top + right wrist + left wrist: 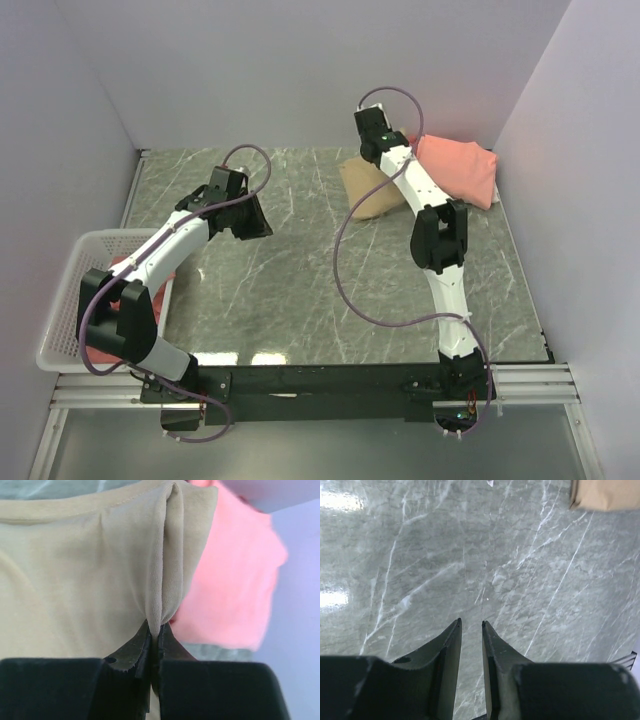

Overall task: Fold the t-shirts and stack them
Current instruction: Neatly place the folded tshirt to the corner

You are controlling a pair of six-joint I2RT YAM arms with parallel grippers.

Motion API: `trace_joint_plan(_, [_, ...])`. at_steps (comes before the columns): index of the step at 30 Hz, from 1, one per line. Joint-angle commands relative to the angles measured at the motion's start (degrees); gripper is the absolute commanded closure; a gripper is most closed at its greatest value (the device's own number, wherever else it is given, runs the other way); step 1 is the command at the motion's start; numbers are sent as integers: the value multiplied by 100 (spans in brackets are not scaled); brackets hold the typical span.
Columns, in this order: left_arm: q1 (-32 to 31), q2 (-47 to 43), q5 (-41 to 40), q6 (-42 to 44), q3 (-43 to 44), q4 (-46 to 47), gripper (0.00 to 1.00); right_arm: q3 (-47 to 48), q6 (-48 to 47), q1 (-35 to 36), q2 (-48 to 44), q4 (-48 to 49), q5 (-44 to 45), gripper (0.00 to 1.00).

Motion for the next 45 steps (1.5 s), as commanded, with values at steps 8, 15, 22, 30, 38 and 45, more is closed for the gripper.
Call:
trace_joint_plan(8, [138,-35,483,285,-268,283,71,558,-966,-483,-588,513,697,100])
trace_joint_plan(15, [173,18,632,294,-295,318,71,972,-1274,-632,-587,689,819,100])
trace_joint_plan(22, [199,44,747,285,-339,362,71,1183,-1565,-685,-631,988,979,100])
trace_joint_plan(30, [208,71,799,267,-356,388,71,1227,-1609,-676,-956,1181,978,100])
trace_joint_plan(38, [217,62,826,258,-383,406,71,1051,-1670,-764,-1194,1322,1013,100])
trace_joint_plan(45, [217,88,852,250,-400,424,71,726,-1425,-1027,-1238,1287,707,100])
